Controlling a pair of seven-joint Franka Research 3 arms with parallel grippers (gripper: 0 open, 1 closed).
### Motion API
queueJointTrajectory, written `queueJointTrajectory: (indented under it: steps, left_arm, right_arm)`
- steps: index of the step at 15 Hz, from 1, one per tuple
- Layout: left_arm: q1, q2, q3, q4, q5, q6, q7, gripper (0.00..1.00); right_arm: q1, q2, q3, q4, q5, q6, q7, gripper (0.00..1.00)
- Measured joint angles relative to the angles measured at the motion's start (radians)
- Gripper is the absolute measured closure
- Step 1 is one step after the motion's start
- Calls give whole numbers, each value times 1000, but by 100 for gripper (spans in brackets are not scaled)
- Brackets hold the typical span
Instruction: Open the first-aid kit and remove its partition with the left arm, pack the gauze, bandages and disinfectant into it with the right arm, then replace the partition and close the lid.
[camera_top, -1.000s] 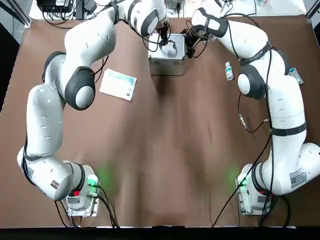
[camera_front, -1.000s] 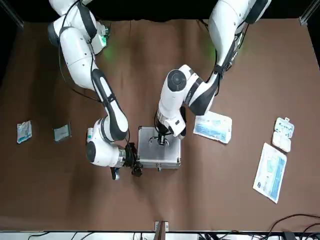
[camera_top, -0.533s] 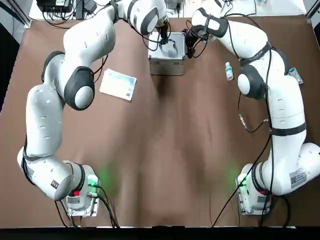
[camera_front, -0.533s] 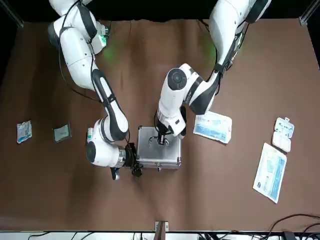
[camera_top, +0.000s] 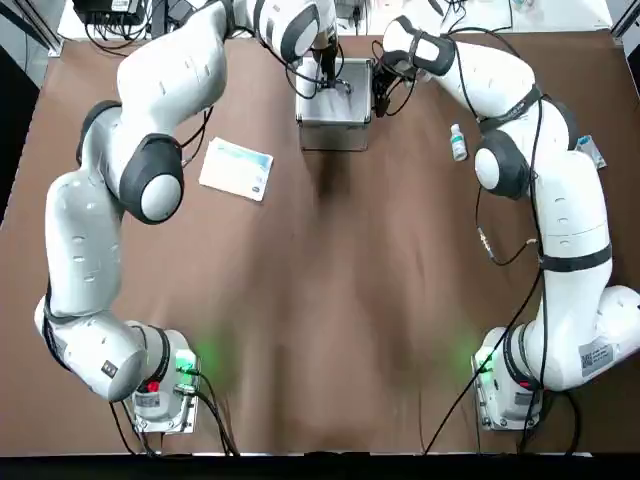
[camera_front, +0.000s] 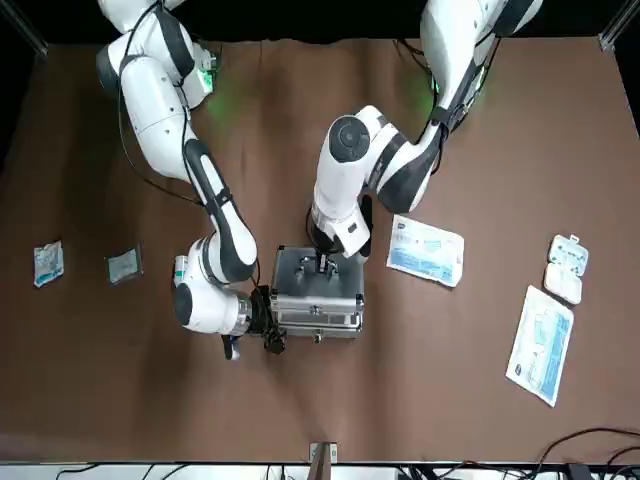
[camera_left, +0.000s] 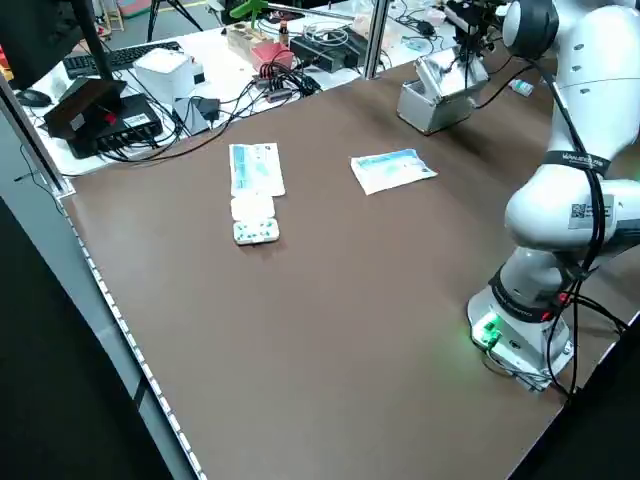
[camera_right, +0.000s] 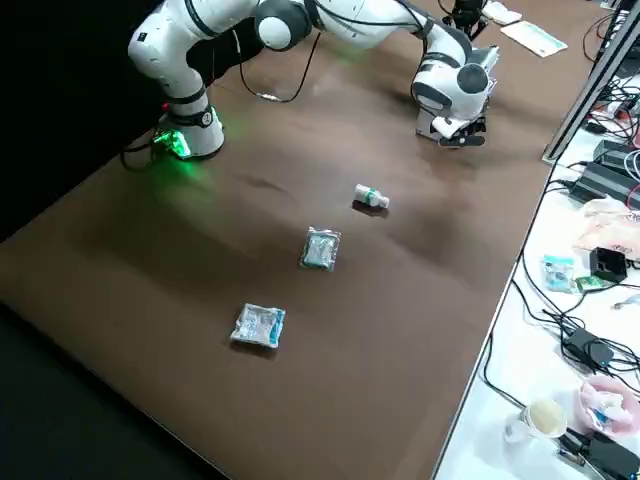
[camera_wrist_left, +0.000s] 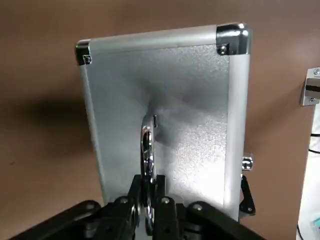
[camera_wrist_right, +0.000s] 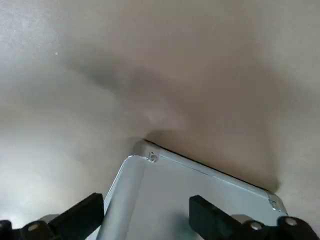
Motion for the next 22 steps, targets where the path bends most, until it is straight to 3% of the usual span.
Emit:
queueJointTrajectory:
  steps: [22]
  left_arm:
    - [-5,-29,-47,12,-1,-163,-7,87]
  right_arm:
    - [2,7,1,5,0,3,-13,19]
